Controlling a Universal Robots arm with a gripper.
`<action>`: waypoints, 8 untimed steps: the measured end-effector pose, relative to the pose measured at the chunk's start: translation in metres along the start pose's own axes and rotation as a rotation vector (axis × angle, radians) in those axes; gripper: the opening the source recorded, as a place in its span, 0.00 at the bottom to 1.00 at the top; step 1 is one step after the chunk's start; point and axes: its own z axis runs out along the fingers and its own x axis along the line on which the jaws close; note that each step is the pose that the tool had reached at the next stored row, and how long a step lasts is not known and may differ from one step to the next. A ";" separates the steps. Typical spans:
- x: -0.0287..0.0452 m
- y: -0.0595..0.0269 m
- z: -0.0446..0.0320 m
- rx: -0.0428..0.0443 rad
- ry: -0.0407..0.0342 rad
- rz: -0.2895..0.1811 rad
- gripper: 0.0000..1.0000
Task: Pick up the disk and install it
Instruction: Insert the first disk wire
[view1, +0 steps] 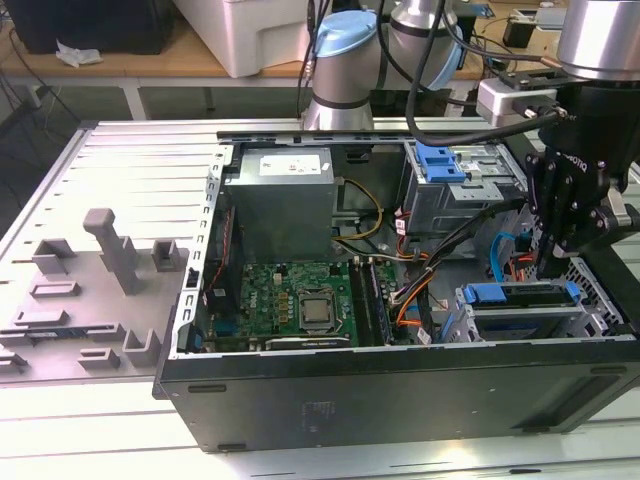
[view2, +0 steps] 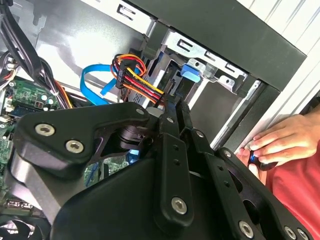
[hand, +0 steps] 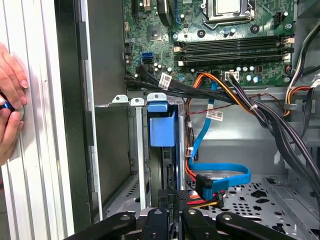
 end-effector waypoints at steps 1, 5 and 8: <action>0.0001 0.0000 0.0002 0.0000 0.0000 0.000 0.17; 0.0004 -0.0001 0.0018 0.0000 0.0000 0.000 0.17; 0.0006 0.0000 0.0031 0.0000 0.0000 0.000 0.17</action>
